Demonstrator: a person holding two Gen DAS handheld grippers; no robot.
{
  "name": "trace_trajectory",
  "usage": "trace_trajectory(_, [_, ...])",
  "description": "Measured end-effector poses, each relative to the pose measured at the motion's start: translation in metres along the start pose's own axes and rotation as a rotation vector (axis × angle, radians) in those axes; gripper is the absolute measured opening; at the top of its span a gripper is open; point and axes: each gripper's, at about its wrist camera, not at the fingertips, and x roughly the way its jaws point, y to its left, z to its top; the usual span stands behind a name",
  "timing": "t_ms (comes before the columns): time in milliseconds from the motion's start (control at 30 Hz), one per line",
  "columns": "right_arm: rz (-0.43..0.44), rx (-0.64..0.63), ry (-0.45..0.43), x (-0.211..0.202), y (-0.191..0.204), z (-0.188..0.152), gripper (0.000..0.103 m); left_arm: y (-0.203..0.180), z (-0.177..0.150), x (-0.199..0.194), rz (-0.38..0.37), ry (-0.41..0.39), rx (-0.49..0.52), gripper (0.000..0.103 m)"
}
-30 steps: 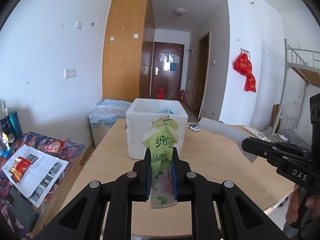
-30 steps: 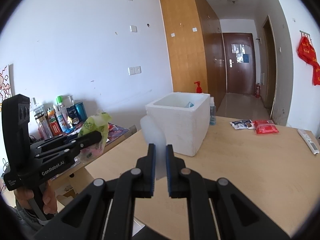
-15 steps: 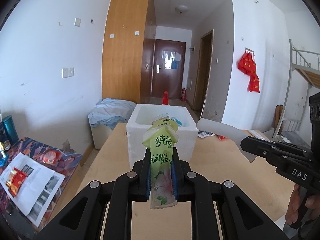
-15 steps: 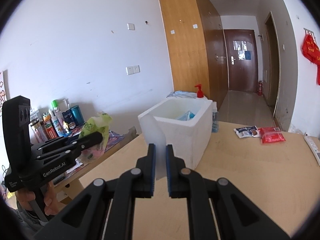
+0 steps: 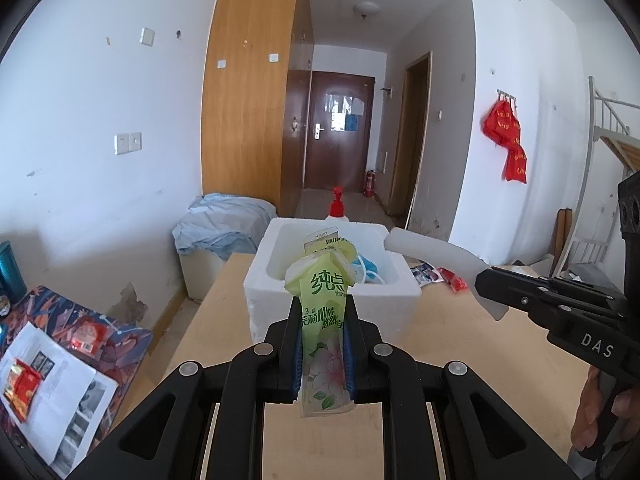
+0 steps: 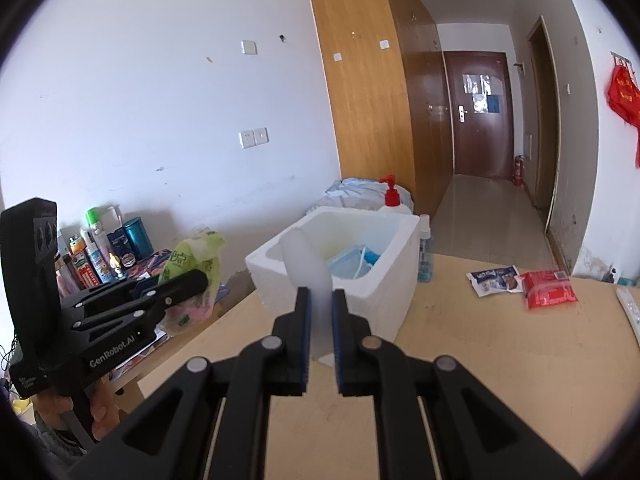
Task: Organize soft objects
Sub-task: 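Carry the tissue packet with left tool while right tool carries foam tube to box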
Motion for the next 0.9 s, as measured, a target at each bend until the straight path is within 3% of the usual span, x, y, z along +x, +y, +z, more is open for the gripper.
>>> trace_trajectory(900, [-0.021, -0.022, 0.064, 0.084, -0.036, 0.060, 0.012, 0.006, 0.057, 0.095, -0.001, 0.028, 0.000, 0.017])
